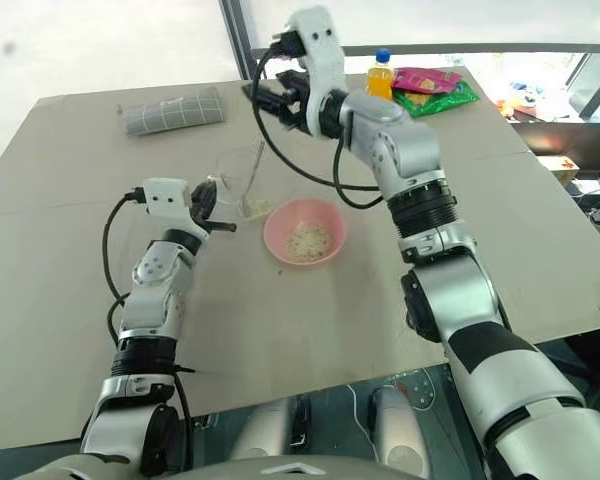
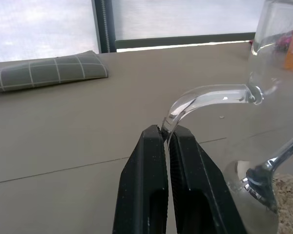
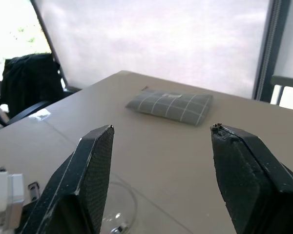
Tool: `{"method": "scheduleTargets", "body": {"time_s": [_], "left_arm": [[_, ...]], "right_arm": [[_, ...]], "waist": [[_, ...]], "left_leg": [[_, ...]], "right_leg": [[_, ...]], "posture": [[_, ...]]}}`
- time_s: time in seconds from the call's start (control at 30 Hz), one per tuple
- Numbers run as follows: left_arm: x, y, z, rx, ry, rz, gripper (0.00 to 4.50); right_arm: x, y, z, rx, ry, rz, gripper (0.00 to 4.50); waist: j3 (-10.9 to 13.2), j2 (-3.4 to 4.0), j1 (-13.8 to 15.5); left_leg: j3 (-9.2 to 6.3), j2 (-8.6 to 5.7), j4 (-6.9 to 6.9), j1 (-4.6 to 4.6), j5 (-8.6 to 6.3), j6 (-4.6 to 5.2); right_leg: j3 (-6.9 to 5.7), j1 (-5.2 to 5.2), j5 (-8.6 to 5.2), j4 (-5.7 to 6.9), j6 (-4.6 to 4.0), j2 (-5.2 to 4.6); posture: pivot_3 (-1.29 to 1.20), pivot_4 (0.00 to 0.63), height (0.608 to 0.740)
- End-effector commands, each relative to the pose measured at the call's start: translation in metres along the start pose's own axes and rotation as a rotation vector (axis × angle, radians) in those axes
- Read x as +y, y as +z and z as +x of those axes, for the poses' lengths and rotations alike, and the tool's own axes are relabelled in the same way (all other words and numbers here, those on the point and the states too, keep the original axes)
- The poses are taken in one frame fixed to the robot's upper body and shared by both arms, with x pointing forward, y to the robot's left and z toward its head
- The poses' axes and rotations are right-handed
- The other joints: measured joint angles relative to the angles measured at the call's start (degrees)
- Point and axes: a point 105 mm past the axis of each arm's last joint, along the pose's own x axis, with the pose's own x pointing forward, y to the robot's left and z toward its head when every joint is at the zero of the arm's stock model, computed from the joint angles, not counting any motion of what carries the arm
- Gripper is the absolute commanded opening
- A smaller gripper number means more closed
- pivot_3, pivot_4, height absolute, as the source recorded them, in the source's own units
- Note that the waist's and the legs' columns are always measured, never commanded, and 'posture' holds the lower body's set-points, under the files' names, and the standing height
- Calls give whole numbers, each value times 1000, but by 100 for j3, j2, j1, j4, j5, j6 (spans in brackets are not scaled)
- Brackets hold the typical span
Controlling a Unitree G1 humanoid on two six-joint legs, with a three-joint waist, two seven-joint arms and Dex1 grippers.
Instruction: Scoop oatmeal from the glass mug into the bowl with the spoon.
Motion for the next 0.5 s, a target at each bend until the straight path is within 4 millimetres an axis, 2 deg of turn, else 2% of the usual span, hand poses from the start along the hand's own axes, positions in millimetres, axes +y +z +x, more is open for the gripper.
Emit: {"method": "scheduleTargets", "body": {"time_s": [0.03,0.07,0.17,0.23,0.3,0.5], "left_arm": [[4,13,-2,-44,14,-1,0],[5,13,-2,-45,16,-1,0],[4,16,-1,-55,16,6,930],[4,17,-1,-61,17,14,1839],[4,17,-3,-68,16,13,2539],[3,18,-12,-75,7,25,2539]], "right_arm": [[-10,26,-7,-92,-43,-29,3244],[-13,25,-8,-92,-49,-28,3244],[-20,20,-13,-85,-78,-31,3286],[-23,19,-15,-84,-90,-30,3286],[-25,19,-17,-86,-100,-31,3286],[-29,19,-22,-92,-120,-40,3286]], "waist": [[0,0,0],[0,0,0],[0,0,-1],[0,0,-4],[1,1,-3],[1,1,-6]], "left_leg": [[0,0,0,0,0,0],[0,0,-1,0,0,0],[1,0,-1,0,0,0],[1,0,-1,0,0,0],[1,0,-1,0,0,0],[1,0,-2,0,0,0]], "right_leg": [[0,0,0,0,0,0],[0,0,0,0,0,0],[0,0,0,0,0,0],[0,0,0,0,0,0],[0,0,0,0,0,0],[0,-1,0,0,0,-1]], "posture": [[0,150,740],[0,150,740],[0,150,740],[0,150,740],[0,150,740],[0,150,740]]}}
